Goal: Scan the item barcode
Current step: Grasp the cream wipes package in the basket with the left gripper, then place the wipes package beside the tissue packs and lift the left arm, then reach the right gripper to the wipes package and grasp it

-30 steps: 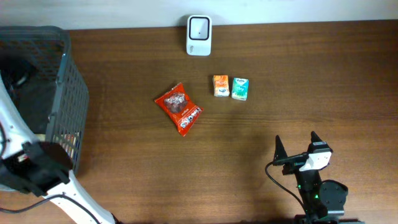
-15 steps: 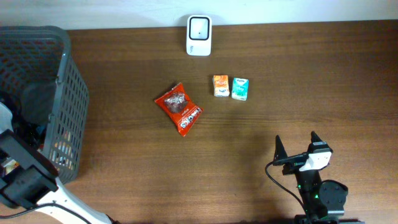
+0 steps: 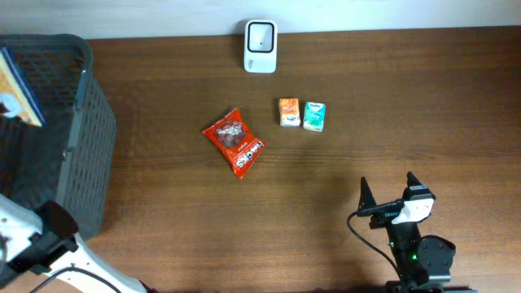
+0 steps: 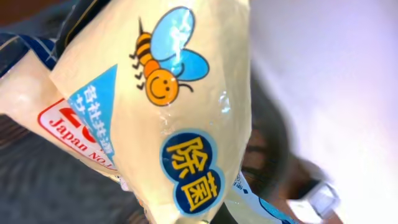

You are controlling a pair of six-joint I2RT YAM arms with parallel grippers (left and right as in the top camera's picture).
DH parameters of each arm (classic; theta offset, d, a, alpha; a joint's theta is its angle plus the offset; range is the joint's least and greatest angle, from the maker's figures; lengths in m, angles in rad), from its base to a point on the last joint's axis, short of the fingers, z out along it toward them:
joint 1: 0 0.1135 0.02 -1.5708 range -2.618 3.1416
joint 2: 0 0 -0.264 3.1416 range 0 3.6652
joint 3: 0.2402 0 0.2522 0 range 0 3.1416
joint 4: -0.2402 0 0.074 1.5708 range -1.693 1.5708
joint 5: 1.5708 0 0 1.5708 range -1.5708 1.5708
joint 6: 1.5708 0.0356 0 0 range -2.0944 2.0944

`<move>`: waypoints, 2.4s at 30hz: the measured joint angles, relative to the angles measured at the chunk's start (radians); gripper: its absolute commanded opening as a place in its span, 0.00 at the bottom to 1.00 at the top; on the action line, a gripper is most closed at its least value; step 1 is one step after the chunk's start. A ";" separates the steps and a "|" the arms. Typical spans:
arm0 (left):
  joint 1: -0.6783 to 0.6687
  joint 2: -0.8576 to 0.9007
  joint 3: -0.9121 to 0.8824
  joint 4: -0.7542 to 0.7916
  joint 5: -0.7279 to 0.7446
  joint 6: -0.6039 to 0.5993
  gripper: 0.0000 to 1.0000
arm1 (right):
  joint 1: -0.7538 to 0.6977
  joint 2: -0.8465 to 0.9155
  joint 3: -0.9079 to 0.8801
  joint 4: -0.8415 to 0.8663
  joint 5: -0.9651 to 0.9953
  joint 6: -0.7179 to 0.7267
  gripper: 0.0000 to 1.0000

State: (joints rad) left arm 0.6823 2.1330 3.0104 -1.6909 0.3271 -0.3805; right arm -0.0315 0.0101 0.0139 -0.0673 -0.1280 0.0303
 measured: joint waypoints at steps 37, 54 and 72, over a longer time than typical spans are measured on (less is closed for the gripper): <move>-0.912 -0.295 -1.069 0.583 -0.429 0.205 0.99 | 0.000 0.000 0.000 0.000 0.000 0.000 0.98; -0.914 -0.294 -1.069 0.573 -0.379 0.205 0.99 | 0.000 0.019 0.097 0.454 -0.443 0.121 0.98; -0.916 -0.291 -1.077 0.572 -0.376 0.205 0.99 | 0.307 1.461 1.142 -0.348 -0.144 0.443 0.52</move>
State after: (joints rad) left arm -0.2333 1.8416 1.9335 -1.1187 -0.0486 -0.1757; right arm 0.2760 1.4712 1.1557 -0.4149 -0.2722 0.4728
